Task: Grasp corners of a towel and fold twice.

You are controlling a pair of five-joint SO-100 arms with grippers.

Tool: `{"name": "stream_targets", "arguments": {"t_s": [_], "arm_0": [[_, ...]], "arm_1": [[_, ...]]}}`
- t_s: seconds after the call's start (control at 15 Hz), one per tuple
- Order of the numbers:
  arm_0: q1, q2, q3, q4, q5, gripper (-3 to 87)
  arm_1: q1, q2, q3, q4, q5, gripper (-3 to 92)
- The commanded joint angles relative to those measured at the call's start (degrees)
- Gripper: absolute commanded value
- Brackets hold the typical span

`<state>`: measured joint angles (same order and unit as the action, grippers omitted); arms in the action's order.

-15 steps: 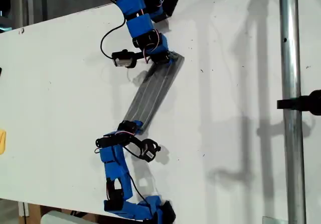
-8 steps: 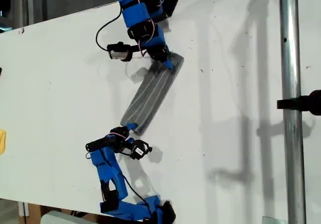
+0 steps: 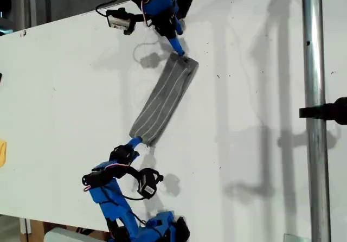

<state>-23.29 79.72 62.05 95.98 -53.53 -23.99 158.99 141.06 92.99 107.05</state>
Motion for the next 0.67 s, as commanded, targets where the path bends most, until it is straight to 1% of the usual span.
{"name": "stream_targets", "arguments": {"t_s": [0.0, 0.07, 0.13, 0.27, 0.33, 0.47, 0.6], "arm_0": [[5.10, 15.47, 5.54, 0.44, -1.76, 20.0], [7.73, 21.27, 10.28, 0.26, -3.96, 19.8], [10.81, 25.93, 14.77, 0.09, -6.86, 19.8], [17.67, 30.59, 21.45, -0.09, -12.04, 19.1], [21.01, 30.85, 23.91, 0.00, -14.77, 19.5], [26.19, 30.32, 27.95, -0.62, -19.51, 19.9], [28.65, 29.97, 30.23, -1.14, -22.59, 19.9]], "arm_1": [[-11.60, -3.96, -4.83, 2.64, 15.03, 40.5], [-18.98, -8.79, -9.32, 4.57, 23.20, 42.3], [-22.06, -16.61, -15.73, 5.62, 27.69, 43.7], [-22.41, -29.97, -27.33, 5.89, 30.59, 46.1], [-21.88, -33.75, -30.23, 5.27, 31.55, 46.6], [-19.16, -36.04, -27.69, 0.97, 31.55, 47.5], [-14.33, -34.80, -18.54, -7.12, 29.36, 47.6]]}}
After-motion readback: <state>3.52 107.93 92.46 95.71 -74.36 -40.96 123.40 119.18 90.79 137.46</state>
